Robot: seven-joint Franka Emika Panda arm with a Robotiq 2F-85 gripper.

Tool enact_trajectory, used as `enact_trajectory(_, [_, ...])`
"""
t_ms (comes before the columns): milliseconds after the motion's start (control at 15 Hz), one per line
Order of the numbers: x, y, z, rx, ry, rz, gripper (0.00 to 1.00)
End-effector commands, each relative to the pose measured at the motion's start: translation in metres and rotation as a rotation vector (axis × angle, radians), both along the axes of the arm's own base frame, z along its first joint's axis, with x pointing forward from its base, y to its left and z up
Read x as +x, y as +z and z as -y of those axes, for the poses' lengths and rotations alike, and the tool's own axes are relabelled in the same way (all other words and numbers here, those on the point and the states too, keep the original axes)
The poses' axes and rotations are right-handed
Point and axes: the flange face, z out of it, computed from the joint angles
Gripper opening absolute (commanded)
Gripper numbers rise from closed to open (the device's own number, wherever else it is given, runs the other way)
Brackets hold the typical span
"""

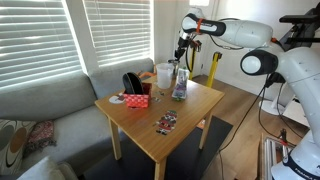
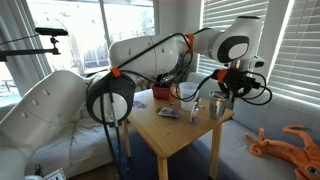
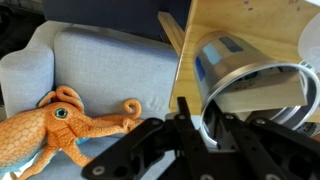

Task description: Pick up the silver cup and then place it on the table

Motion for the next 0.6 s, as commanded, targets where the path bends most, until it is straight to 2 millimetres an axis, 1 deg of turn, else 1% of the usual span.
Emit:
enact_trajectory(0, [0.002,0.006,-0.007,0.009,0.024,0.001,0.0])
enact_trajectory(133, [0.001,0.014,-0.013,0.001,0.033,0.0,0.0])
enact_trajectory(200, [0.001,0.025,-0.021,-0.021,0.055,0.004,0.01])
enact_trajectory(267, [0.001,0.039,-0.03,-0.067,0.081,0.006,0.01])
enact_trajectory(333, [0.0,0.062,-0.045,-0.15,0.106,0.008,0.01])
enact_trajectory(467, [-0.006,0.1,-0.071,-0.253,0.106,0.011,0.01])
enact_trajectory(533, [-0.006,0.116,-0.088,-0.311,0.108,0.017,0.01])
